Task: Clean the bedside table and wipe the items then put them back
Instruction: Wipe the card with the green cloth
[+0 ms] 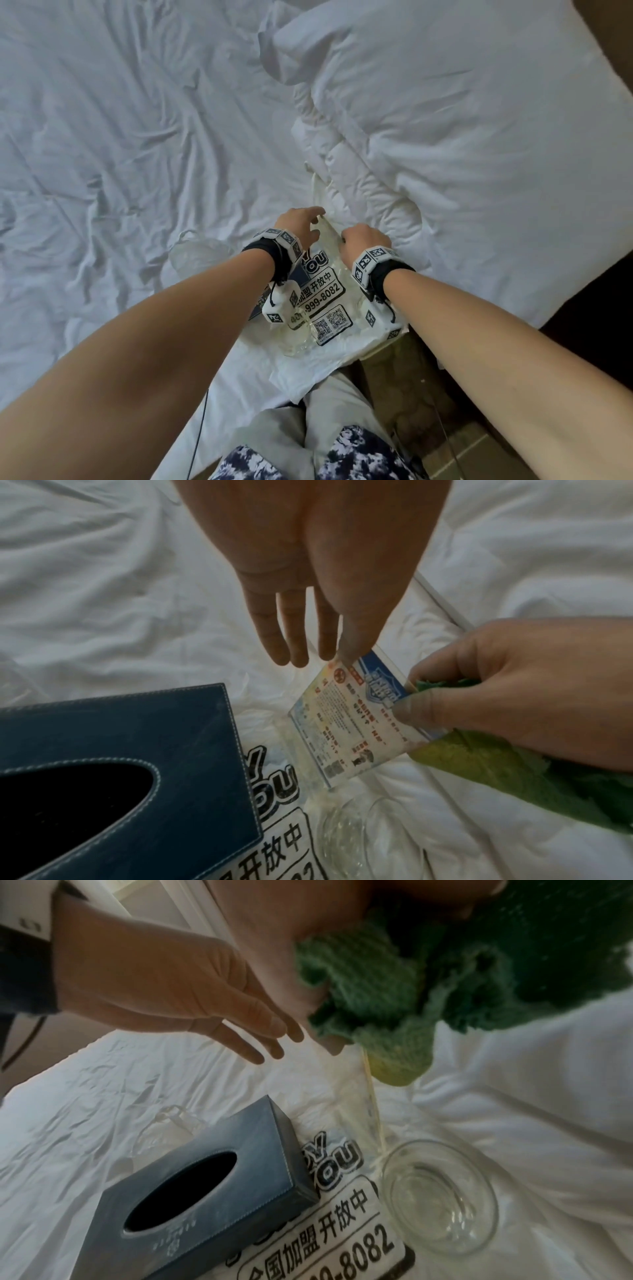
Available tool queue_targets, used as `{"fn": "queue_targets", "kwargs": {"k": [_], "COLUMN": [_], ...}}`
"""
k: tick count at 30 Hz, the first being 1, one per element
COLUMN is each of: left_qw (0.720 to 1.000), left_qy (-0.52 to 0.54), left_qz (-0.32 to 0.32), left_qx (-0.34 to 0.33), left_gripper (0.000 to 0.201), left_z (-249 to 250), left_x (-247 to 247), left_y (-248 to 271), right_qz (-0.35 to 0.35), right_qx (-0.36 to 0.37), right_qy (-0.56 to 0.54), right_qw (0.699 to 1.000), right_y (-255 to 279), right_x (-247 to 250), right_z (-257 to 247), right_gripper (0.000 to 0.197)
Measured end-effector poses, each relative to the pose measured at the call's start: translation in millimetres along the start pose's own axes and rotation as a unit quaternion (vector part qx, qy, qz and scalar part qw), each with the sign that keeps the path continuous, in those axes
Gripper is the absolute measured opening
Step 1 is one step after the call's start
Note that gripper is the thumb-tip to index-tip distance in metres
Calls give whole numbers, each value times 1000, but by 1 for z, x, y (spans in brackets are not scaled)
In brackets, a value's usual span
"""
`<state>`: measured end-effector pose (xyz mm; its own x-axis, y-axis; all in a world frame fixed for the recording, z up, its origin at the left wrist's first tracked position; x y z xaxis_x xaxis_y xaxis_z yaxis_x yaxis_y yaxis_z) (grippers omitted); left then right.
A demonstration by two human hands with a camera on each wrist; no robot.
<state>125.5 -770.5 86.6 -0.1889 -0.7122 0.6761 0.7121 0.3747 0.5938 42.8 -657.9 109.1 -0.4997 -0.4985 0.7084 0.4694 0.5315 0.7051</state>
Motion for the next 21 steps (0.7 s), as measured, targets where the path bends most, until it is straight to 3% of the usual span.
{"fn": "queue_targets", "kwargs": {"k": [4, 8, 10, 15, 21], "left_qw": [999, 994, 989, 980, 939], "left_qy": [34, 76, 95, 133, 313], "left_qz": [9, 47, 59, 93, 115], "left_qx": [14, 68, 92, 117, 86], "left_gripper": [54, 59, 61, 64, 30], "left_z": [0, -6, -5, 11, 54], "left_x": [24, 61, 83, 135, 181], "left_y": [10, 34, 53, 105, 183], "right_qz": [6, 12, 26, 87, 197], "right_qx": [-6, -20, -11, 9, 53], "right_qy": [-27, -97, -127, -234, -325], "right_qw": [1000, 995, 992, 968, 923], "right_y": [6, 28, 47, 111, 219], "right_x": [33, 70, 92, 143, 197], "right_z": [0, 2, 2, 4, 21], "right_gripper": [11, 27, 33, 26, 38]}}
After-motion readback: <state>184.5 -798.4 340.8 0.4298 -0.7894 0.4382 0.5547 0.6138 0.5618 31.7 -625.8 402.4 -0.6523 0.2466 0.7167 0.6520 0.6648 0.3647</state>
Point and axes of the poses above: each hand's wrist, its own y-axis away from the middle knuckle, its own x-axis out of the back of the hand, z = x × y, the point moved 5 cm from there along -y, towards the middle knuckle, and after that the axes turned 5 degrees about -y, right-handed, at the moved point
